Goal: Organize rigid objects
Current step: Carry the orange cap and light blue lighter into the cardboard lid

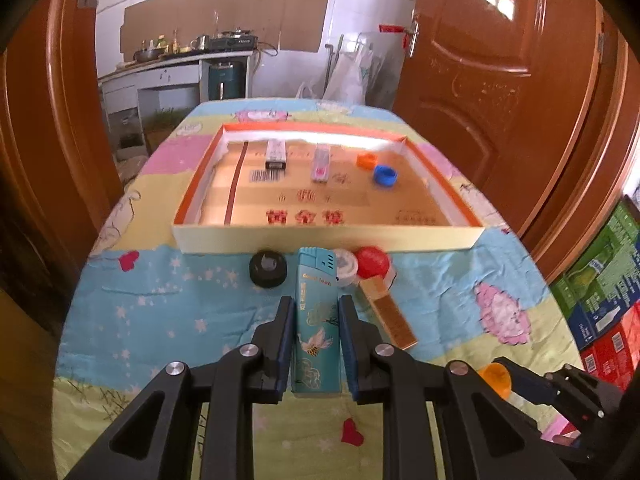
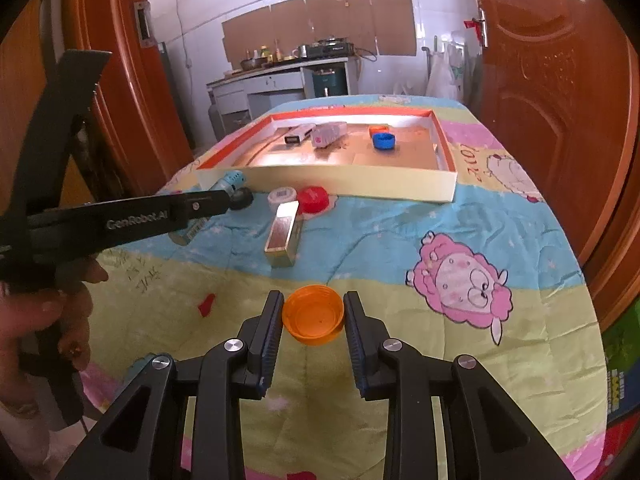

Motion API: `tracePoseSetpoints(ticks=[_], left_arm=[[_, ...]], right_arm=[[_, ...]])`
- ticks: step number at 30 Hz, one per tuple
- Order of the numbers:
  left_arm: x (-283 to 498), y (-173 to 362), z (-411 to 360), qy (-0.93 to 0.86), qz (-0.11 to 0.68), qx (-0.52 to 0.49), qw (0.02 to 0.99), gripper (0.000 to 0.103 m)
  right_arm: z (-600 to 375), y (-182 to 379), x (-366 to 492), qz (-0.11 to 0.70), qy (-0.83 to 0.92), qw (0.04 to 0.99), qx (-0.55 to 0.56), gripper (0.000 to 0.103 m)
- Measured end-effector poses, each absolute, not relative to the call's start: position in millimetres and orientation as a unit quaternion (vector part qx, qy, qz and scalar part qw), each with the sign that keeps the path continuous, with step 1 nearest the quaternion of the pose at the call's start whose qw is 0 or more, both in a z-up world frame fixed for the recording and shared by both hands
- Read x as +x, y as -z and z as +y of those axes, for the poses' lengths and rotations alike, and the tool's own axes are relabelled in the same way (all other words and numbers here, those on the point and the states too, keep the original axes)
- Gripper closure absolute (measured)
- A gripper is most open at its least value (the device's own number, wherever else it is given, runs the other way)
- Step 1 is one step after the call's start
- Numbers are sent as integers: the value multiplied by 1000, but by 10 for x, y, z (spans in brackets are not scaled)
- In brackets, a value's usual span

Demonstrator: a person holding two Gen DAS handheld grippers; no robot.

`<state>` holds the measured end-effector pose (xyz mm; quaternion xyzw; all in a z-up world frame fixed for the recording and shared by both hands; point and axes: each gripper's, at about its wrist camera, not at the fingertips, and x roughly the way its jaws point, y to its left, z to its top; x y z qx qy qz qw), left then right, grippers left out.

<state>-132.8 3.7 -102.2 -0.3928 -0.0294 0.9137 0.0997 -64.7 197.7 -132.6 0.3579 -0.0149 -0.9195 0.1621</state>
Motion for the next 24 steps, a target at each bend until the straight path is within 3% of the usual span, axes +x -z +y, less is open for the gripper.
tracePoseSetpoints(ticks=[24], left_arm=[[-1524, 713, -125, -923, -41, -370, 94, 81]], right_arm=[[1935, 840, -1006, -7, 934, 155, 322, 72]])
